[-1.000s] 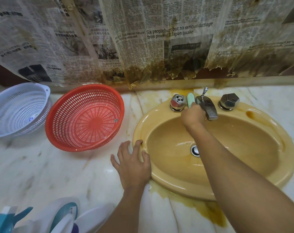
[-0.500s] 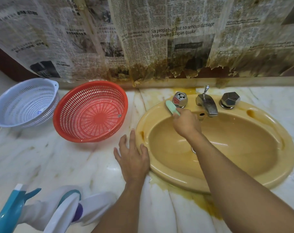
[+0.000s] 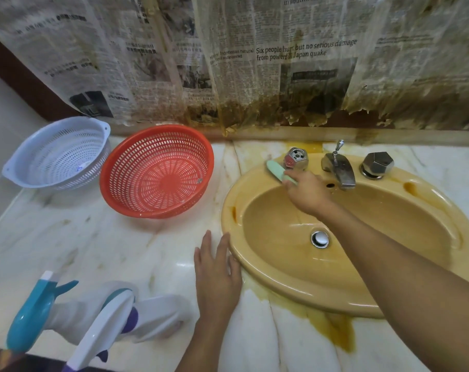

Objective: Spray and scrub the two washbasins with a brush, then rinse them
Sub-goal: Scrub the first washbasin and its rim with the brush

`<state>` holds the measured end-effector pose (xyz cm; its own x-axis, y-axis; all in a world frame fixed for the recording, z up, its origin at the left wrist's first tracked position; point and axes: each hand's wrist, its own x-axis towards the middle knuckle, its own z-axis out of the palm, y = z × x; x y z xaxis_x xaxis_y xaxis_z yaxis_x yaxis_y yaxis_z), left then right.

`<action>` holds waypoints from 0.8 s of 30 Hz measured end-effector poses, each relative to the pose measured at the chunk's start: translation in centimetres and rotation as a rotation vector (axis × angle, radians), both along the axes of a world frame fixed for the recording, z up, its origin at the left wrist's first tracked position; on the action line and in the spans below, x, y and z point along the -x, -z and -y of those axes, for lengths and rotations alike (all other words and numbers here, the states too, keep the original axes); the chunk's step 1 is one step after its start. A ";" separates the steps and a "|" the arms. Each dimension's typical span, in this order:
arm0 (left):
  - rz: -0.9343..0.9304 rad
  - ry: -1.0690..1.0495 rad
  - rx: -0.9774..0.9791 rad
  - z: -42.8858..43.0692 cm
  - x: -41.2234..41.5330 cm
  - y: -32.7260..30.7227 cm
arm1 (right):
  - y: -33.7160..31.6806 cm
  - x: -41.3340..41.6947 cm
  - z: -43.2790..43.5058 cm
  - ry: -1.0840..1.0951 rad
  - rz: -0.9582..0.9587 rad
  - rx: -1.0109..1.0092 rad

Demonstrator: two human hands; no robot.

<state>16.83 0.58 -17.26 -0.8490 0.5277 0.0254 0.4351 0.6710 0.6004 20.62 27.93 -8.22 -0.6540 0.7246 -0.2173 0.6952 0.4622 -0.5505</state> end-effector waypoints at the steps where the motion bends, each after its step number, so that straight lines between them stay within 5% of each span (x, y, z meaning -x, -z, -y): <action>1: -0.017 0.000 0.012 -0.1 0.0 -0.1 | 0.0 -0.1 0.6 -0.050 0.006 0.013; 6: -0.094 0.003 0.024 -0.4 -0.2 -0.4 | 0.5 -0.8 3.3 -0.298 -0.009 0.033; 12: -0.161 0.014 0.039 -0.6 -0.2 -0.3 | -0.3 0.2 0.3 -0.084 -0.013 -0.009; 18: -0.161 0.016 0.057 -0.8 -0.2 -0.4 | -0.1 -0.3 5.9 -0.560 0.094 0.066; 24: -0.156 0.012 0.074 -0.8 -0.3 -0.5 | -0.8 0.5 4.5 -0.376 0.072 0.041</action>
